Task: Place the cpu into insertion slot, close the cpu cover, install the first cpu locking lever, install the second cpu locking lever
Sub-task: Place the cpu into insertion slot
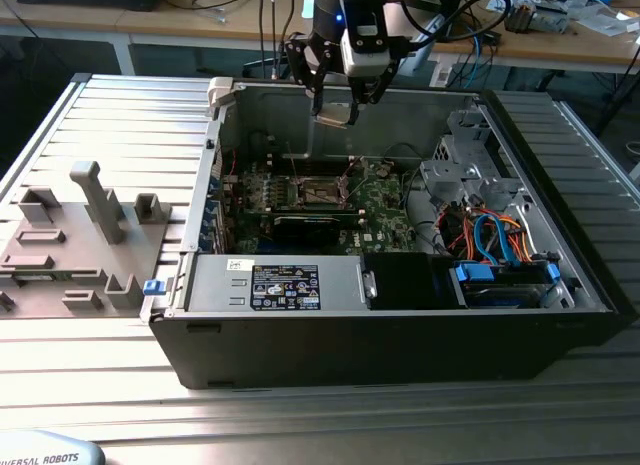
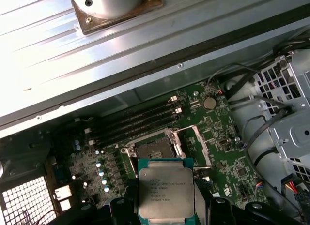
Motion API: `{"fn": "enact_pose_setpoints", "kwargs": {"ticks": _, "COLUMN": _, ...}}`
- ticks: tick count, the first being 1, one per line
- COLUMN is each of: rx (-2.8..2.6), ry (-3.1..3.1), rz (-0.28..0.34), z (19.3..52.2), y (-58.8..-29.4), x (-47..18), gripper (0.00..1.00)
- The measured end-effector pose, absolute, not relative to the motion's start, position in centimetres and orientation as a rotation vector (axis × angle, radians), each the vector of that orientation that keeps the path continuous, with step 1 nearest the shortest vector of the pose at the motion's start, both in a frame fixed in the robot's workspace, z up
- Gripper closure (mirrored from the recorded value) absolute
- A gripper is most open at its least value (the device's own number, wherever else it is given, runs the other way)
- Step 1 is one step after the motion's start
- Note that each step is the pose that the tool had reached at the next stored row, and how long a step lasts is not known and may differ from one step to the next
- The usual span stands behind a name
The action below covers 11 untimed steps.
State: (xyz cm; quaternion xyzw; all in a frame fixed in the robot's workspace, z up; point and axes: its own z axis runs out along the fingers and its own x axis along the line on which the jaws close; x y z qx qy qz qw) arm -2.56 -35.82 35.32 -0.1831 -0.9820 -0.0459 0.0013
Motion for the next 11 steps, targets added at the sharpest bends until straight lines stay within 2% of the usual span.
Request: {"fn": "enact_pose_setpoints", "kwargs": {"ticks": 11, "rx": -0.603, "ry": -3.078, "rz": -0.143, "z": 35.32, "y": -35.82, "x": -2.56, "gripper": 0.46}}
